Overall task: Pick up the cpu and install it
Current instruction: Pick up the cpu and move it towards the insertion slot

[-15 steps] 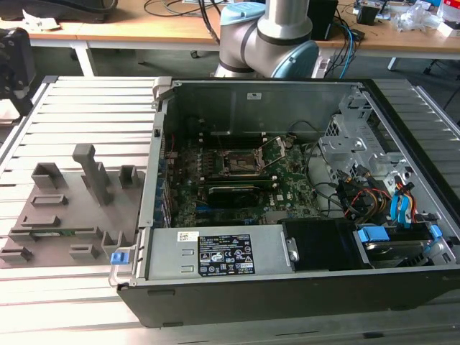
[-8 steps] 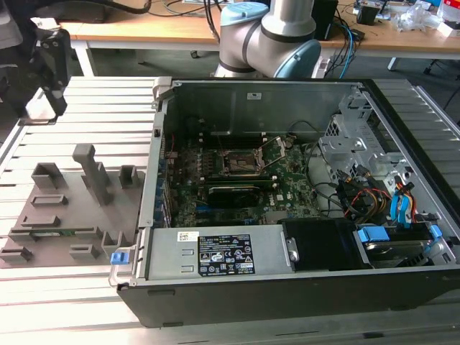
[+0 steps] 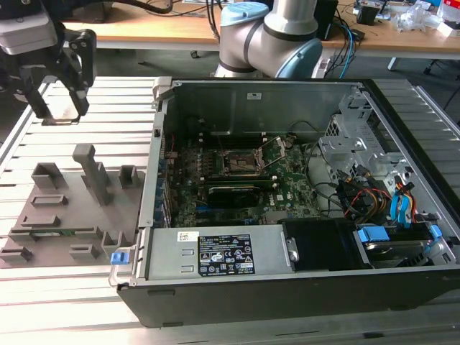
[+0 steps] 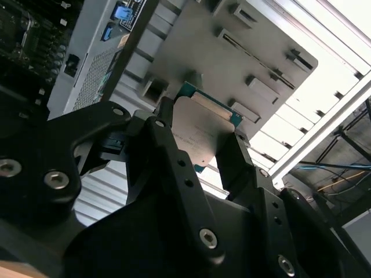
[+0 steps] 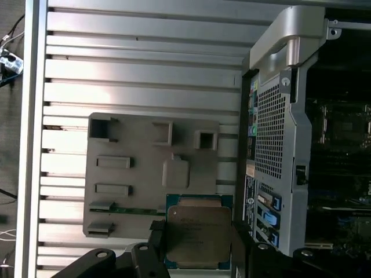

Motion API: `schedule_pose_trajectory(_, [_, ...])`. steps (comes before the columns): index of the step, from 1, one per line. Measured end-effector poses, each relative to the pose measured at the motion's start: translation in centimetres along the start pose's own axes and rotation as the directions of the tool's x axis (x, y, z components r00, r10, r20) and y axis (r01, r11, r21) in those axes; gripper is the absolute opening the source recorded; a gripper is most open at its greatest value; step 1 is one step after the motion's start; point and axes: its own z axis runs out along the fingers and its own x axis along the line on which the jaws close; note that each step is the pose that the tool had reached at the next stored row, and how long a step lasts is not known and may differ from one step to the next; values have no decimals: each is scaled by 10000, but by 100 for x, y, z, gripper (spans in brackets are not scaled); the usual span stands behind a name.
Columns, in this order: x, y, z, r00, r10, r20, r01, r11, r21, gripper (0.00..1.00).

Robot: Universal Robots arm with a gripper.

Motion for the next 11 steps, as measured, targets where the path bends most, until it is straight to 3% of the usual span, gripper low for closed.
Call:
schedule_pose_trajectory(4, [-195, -10, 6, 10000, -1, -1, 1, 10000, 11, 54])
schedule_pose_trajectory(6, [-245, -13, 7, 10000, 0, -1, 0, 10000, 14, 54])
schedule_pose_trajectory(11, [-460, -23, 14, 10000, -1, -1, 1, 10000, 30, 54])
